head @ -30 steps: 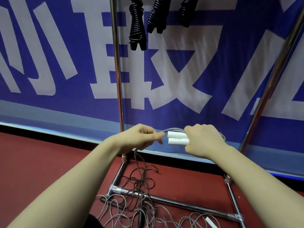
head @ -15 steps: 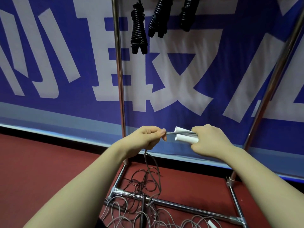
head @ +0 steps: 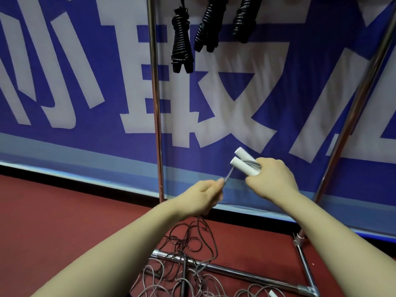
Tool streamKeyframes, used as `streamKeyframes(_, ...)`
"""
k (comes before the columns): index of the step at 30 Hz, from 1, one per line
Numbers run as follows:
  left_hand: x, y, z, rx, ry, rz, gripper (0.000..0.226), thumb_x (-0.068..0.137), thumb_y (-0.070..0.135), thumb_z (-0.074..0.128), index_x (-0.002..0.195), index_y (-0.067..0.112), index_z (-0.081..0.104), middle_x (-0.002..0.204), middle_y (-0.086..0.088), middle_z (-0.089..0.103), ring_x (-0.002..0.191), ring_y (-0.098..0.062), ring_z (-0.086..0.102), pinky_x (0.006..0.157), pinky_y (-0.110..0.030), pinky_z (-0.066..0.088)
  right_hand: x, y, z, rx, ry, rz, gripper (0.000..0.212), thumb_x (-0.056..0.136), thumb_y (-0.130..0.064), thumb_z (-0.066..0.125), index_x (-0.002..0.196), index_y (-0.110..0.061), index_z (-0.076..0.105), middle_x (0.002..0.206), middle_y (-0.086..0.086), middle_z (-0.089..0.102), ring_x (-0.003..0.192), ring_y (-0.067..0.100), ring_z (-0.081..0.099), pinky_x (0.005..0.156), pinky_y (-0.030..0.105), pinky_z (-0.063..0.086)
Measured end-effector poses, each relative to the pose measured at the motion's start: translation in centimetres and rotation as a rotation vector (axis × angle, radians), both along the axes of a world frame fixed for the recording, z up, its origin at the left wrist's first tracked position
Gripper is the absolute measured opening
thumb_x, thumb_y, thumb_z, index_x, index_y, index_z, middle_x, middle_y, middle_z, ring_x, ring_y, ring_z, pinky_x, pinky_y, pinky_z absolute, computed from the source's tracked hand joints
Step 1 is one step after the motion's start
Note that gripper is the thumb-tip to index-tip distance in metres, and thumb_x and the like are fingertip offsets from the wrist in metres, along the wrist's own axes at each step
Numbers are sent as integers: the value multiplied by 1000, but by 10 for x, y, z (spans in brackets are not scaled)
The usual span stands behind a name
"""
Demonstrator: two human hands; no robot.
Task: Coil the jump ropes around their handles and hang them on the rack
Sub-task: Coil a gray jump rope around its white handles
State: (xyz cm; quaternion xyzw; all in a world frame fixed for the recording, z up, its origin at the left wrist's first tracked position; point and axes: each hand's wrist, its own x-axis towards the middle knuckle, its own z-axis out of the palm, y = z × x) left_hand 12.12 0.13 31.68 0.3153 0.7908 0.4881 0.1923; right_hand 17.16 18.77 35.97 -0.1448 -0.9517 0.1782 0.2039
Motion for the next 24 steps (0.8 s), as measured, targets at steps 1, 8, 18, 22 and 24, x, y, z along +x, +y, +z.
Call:
streamKeyframes(1, 8, 4, 1, -98, 128, -19, 41, 104, 46, 34, 84, 16, 52, 67, 2, 47, 59, -15, 42, 61, -29, 37, 1, 4, 1, 43, -18, -48, 5, 73, -16, 60, 75, -17, 55, 71, 1, 57, 67, 27, 54, 57, 31, 37)
streamKeyframes(8, 11, 4, 19, -572, 973, -128, 18, 102, 26, 45, 104, 14, 60, 100, -10, 65, 91, -33, 60, 65, -35, 36, 1, -18, -29, 625, -320, 101, 23, 87, -23, 53, 109, -21, 59, 107, 3, 65, 97, 26, 64, 70, 32, 36)
streamKeyframes(18, -24, -24, 1, 190, -16, 43, 23, 94, 10, 61, 76, 17, 72, 62, 4, 55, 55, -10, 41, 54, -20, 33, 10, -41, -29, 99, -155, 314, 9, 76, -26, 62, 81, -19, 59, 75, -2, 58, 78, 25, 57, 62, 30, 39)
streamKeyframes(22, 2, 5, -10, 16, 6, -16, 28, 104, 22, 47, 77, 16, 52, 60, 4, 51, 50, -9, 43, 54, -25, 37, -3, -25, -20, -103, -10, 46, 11, 76, -24, 65, 83, -16, 64, 77, 3, 64, 76, 30, 57, 63, 32, 43)
streamKeyframes(24, 19, 13, -13, -250, 142, -165, 24, 104, 28, 45, 85, 15, 51, 66, 0, 52, 57, -13, 46, 59, -28, 38, -2, -9, -18, 36, -61, -47, 10, 80, -26, 63, 80, -18, 56, 81, 4, 62, 75, 31, 54, 63, 32, 37)
